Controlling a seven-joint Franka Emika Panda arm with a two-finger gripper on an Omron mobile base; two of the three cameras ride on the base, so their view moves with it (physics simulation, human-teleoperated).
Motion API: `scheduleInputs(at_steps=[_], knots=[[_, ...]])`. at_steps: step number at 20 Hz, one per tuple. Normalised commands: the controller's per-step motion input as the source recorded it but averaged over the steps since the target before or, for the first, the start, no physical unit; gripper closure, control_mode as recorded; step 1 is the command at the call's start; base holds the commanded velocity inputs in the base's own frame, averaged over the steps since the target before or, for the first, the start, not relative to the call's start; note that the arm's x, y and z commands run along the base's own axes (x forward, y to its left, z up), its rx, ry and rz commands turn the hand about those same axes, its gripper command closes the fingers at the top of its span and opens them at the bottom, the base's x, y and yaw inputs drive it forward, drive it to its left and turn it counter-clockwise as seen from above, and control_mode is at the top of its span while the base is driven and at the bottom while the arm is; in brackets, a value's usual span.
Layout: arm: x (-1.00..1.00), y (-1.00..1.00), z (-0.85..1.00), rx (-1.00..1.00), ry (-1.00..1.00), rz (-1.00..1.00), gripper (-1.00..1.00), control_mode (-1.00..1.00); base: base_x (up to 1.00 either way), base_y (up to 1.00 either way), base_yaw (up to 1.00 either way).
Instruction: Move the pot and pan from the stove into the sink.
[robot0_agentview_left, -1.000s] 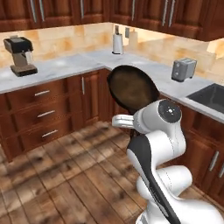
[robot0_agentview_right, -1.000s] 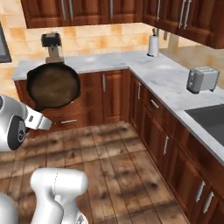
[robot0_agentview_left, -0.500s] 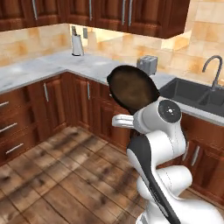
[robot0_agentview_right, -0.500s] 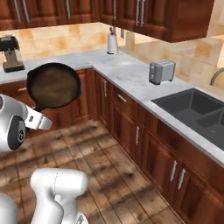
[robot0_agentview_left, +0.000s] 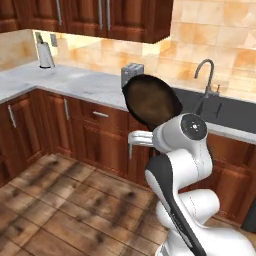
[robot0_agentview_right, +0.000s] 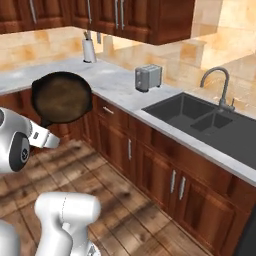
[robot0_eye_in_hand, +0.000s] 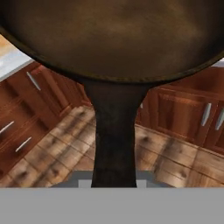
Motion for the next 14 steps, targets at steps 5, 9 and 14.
scheduleInputs(at_steps=[5, 9, 14], knots=[[0.0, 0.0, 0.0, 0.0, 0.0, 0.0, 1.0, 1.0, -0.02, 0.0, -0.36], [0.0, 0.0, 0.0, 0.0, 0.0, 0.0, 1.0, 1.0, -0.04, 0.0, -0.35], [0.0, 0.0, 0.0, 0.0, 0.0, 0.0, 1.0, 1.0, -0.07, -0.03, -0.34]])
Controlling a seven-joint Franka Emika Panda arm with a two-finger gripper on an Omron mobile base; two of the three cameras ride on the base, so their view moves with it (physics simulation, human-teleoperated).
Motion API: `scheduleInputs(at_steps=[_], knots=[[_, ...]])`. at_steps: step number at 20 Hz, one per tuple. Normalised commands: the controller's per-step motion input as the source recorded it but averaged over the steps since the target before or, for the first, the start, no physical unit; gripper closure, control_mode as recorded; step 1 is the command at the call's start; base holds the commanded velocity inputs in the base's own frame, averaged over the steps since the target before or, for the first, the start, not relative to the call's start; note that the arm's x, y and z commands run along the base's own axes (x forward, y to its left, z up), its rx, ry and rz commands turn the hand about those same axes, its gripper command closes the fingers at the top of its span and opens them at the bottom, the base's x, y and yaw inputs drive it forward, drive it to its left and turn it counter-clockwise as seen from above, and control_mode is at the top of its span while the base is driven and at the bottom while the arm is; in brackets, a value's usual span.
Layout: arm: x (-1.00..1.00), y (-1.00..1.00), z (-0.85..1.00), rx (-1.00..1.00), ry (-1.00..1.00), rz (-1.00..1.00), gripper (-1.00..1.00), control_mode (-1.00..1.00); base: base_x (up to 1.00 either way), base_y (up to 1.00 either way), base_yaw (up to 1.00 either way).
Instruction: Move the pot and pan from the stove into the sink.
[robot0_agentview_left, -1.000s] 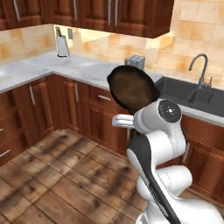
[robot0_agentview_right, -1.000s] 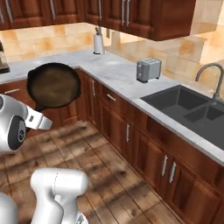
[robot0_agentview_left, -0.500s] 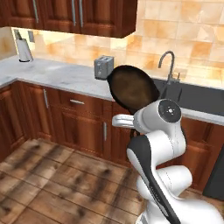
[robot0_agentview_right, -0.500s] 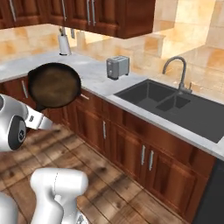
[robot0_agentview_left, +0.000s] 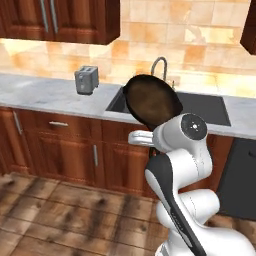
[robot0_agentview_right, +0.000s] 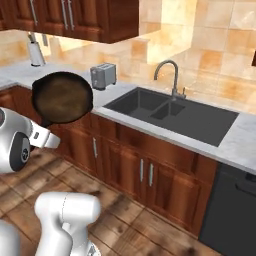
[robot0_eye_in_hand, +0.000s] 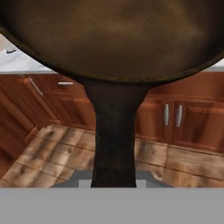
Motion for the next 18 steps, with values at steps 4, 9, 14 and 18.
scheduleInputs(at_steps=[4, 9, 14, 18], knots=[[0.0, 0.0, 0.0, 0.0, 0.0, 0.0, 1.0, 1.0, -0.09, -0.03, -0.33], [0.0, 0.0, 0.0, 0.0, 0.0, 0.0, 1.0, 1.0, -0.07, -0.01, -0.34], [0.0, 0.0, 0.0, 0.0, 0.0, 0.0, 1.0, 1.0, -0.06, 0.0, -0.35], [0.0, 0.0, 0.0, 0.0, 0.0, 0.0, 1.0, 1.0, -0.06, 0.0, -0.35]])
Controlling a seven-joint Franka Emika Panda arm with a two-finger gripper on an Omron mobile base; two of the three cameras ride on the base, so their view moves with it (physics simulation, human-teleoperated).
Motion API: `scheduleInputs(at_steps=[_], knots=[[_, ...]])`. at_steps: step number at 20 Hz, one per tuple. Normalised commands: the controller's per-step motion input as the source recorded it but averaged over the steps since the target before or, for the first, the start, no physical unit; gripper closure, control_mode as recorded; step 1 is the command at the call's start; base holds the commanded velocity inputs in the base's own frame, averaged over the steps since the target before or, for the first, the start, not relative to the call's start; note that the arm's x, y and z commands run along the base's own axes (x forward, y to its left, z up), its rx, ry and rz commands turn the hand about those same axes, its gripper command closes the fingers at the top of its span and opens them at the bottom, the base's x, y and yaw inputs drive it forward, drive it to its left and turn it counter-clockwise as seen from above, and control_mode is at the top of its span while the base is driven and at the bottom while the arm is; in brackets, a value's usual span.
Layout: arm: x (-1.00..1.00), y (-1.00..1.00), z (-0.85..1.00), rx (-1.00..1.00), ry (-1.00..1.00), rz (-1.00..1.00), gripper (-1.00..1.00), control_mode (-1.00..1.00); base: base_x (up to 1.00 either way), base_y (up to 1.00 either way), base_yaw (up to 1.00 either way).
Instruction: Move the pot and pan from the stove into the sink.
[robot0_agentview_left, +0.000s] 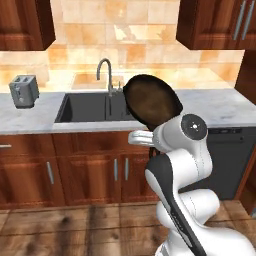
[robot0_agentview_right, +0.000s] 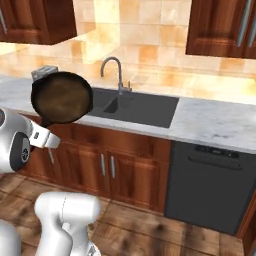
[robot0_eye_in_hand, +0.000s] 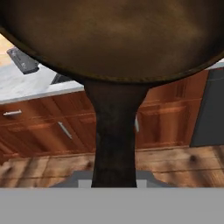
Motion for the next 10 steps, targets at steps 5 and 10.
scheduleInputs(at_steps=[5, 10], knots=[[0.0, 0.0, 0.0, 0.0, 0.0, 0.0, 1.0, 1.0, -0.07, -0.01, -0.34], [0.0, 0.0, 0.0, 0.0, 0.0, 0.0, 1.0, 1.0, -0.09, -0.03, -0.33]])
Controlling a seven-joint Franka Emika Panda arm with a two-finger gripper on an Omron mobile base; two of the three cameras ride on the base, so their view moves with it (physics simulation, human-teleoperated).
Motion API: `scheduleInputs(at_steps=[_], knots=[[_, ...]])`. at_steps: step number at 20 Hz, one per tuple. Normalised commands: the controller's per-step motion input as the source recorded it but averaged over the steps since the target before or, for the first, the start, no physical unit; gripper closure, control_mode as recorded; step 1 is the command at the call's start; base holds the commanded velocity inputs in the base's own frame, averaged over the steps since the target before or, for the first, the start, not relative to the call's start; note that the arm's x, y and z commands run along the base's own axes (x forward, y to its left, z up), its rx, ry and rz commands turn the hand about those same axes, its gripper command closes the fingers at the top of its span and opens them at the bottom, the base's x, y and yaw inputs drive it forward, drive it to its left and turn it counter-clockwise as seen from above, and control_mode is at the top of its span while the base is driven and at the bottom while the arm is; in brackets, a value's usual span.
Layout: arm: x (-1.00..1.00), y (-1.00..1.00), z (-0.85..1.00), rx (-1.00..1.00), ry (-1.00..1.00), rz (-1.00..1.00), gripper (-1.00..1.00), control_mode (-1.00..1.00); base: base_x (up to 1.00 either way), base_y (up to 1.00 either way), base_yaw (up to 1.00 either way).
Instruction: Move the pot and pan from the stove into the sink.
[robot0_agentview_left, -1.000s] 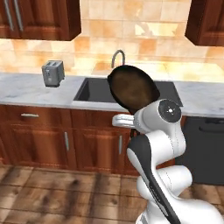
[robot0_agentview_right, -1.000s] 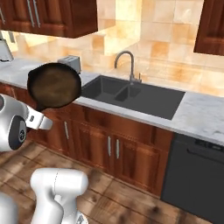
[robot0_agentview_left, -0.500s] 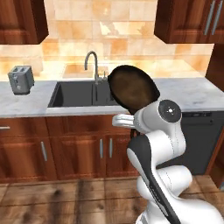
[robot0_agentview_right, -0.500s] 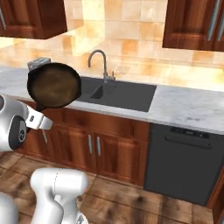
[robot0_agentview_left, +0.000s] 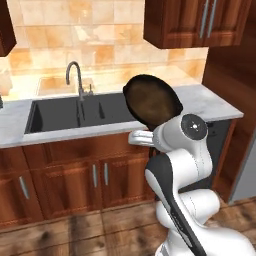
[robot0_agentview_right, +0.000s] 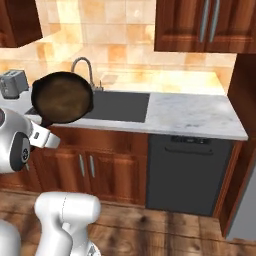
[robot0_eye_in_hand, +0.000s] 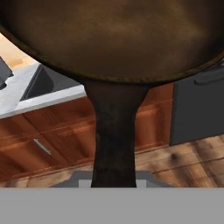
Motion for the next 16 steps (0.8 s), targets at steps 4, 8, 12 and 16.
scheduleInputs(at_steps=[4, 8, 12, 16], knots=[[0.0, 0.0, 0.0, 0.0, 0.0, 0.0, 1.0, 1.0, -0.09, -0.04, -0.24], [0.0, 0.0, 0.0, 0.0, 0.0, 0.0, 1.0, 1.0, 0.01, 0.15, 0.01], [0.0, 0.0, 0.0, 0.0, 0.0, 0.0, 1.0, 1.0, 0.11, 0.66, 0.08], [0.0, 0.0, 0.0, 0.0, 0.0, 0.0, 1.0, 1.0, 0.15, 0.8, 0.1]])
